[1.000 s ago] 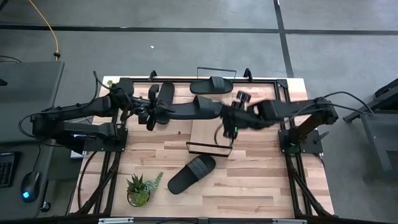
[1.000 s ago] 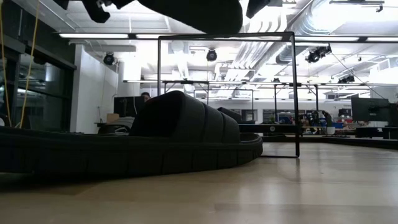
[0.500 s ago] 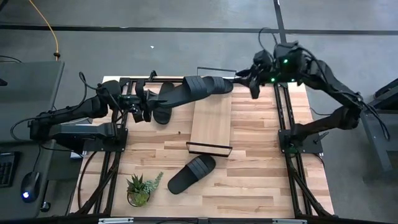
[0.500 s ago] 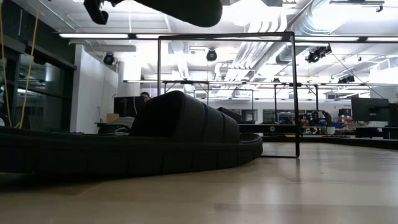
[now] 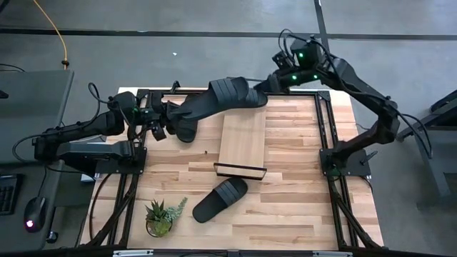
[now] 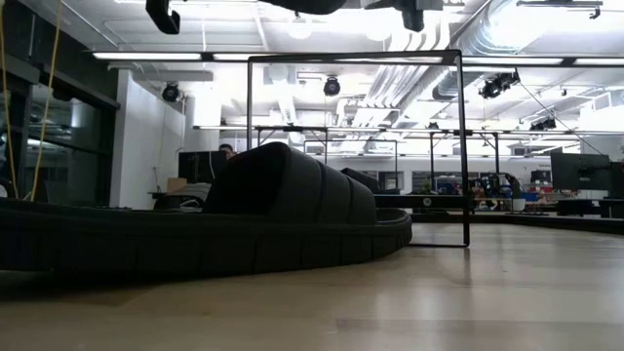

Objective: Pick and place slides into the shelf
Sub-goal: Put the bottom right black slide on the shelf

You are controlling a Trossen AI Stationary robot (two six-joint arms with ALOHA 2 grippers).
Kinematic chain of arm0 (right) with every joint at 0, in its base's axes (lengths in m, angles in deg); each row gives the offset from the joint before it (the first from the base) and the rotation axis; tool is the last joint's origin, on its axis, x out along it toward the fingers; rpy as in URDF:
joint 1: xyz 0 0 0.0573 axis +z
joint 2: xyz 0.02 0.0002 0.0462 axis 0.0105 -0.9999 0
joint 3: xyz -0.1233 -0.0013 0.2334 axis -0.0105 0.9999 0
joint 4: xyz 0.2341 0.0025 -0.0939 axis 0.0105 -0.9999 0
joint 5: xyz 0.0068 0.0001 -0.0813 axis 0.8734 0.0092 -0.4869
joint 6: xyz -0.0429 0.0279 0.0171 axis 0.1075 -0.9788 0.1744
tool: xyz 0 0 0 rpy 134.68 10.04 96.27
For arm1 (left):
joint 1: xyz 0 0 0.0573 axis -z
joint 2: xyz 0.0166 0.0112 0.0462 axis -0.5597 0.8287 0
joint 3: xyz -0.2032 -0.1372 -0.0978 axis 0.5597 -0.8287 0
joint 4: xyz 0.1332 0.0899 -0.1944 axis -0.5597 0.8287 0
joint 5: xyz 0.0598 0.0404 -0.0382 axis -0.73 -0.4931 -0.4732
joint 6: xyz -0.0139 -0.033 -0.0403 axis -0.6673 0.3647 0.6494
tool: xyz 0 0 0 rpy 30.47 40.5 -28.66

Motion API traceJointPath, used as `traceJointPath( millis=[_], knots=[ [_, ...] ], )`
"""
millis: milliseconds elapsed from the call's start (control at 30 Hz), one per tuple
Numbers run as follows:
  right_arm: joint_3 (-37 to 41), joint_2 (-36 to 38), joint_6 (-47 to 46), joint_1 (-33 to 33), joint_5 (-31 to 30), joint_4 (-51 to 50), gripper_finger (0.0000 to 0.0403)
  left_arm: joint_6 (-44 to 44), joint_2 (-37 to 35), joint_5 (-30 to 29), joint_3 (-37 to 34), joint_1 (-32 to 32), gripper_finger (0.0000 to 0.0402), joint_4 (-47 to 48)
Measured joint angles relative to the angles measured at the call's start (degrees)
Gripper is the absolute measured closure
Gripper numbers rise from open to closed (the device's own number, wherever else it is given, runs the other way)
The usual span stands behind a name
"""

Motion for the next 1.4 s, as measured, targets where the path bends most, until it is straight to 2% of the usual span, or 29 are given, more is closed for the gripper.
traceJointPath(
  millis=[100, 200, 433, 733, 1400],
  knots=[
    [0.00, -1.02, -6.43, -1.59, 0.47, 3.28, 0.0262, -0.09, 0.00, -0.07, 0.00, 0.00, 0.0351, 0.05],
    [0.00, -1.23, -6.53, -2.62, 2.89, 5.89, 0.0262, -0.09, 0.00, -0.20, 0.00, 0.00, 0.0351, 0.31],
    [-0.02, -1.62, -7.95, -2.04, 2.80, 7.89, 0.0262, -0.09, 0.62, -0.15, 0.00, 0.00, 0.0351, 0.75],
    [-0.02, -3.86, -9.16, 0.61, 2.25, 7.84, 0.0262, -1.35, 2.58, -1.25, 0.00, 0.00, 0.0351, -0.50],
    [-0.02, -4.02, -9.38, 0.60, 1.76, 3.76, 0.0262, -1.32, 2.19, -1.24, 0.02, 0.02, 0.0351, -1.34]
  ],
)
